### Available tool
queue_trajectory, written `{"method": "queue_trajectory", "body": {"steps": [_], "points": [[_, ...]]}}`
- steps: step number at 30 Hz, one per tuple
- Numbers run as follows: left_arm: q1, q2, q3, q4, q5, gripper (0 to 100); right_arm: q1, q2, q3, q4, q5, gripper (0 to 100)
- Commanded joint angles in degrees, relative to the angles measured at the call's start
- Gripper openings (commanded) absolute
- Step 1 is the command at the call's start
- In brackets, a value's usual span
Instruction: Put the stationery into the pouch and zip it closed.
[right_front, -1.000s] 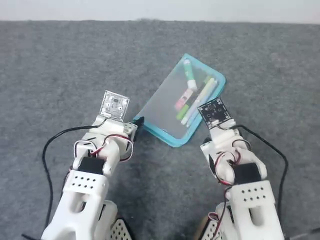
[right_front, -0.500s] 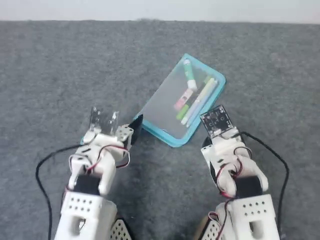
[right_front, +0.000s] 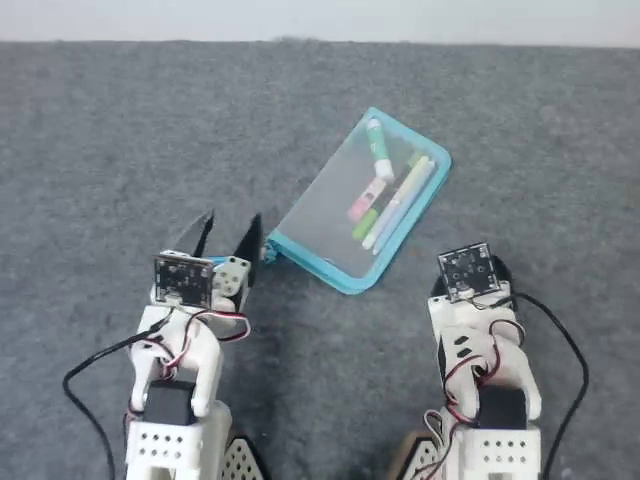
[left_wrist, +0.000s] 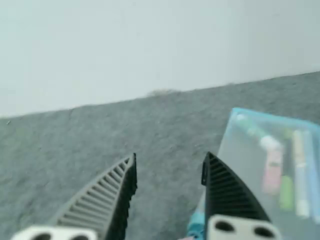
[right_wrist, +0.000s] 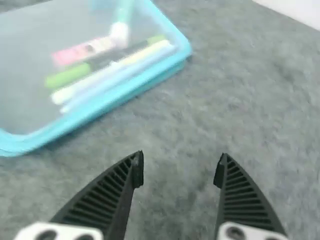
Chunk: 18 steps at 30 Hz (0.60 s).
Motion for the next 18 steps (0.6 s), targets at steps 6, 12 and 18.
{"method": "queue_trajectory", "body": {"steps": [6,12,18], "points": [[-8.44,2.29,-0.40,17.32,0.70,19,1.19,0.57,2.73,2.07,-0.79,22.6],[-12.13,1.76,-0.40,29.45,0.62,19,1.10,0.22,2.73,11.82,-0.70,22.6],[-12.40,2.02,-0.40,31.47,0.62,8,1.10,0.13,2.73,12.97,-0.70,5.0]]}}
